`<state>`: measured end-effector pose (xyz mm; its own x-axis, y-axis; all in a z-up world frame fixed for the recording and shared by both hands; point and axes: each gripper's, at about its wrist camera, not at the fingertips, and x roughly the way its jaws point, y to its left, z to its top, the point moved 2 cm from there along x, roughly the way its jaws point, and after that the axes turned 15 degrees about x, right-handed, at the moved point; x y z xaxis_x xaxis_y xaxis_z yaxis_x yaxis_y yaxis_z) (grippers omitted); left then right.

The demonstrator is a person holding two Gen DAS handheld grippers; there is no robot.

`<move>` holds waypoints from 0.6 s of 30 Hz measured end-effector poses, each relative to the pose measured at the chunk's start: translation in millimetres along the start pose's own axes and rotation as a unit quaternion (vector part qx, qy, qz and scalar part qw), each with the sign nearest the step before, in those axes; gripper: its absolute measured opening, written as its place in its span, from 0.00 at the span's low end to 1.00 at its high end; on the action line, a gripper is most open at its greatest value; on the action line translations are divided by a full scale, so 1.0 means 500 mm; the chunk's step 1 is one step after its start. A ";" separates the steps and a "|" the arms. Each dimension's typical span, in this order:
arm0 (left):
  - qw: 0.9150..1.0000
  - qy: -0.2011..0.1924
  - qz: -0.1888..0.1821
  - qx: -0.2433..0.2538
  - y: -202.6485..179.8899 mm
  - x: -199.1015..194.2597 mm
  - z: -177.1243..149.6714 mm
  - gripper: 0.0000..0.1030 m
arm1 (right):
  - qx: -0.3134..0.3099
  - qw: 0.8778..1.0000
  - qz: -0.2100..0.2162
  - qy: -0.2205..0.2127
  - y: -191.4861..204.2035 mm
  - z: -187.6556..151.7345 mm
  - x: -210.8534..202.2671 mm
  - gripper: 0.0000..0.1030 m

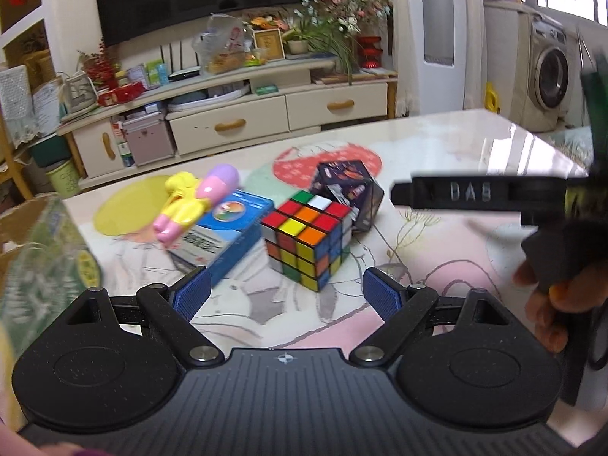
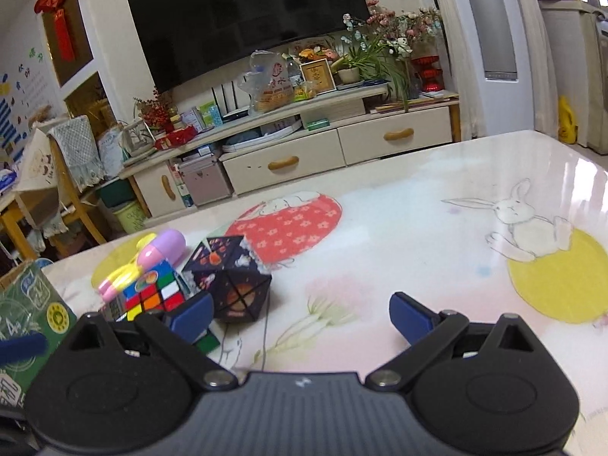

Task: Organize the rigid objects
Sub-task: 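Move the right gripper toward the black star-patterned cube while the left approaches the Rubik's cube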

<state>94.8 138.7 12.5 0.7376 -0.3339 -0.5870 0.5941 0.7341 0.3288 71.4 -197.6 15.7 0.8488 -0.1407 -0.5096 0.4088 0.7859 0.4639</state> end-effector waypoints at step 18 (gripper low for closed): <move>0.998 -0.014 0.021 -0.050 -0.021 0.134 0.039 0.95 | -0.001 0.995 0.087 0.040 0.028 0.038 0.088 0.99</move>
<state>144.1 97.2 -15.8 0.7706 -0.3175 -0.5525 0.5286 0.8028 0.2759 120.7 -204.3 13.5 0.8773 0.0467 -0.4777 0.2568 0.7951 0.5495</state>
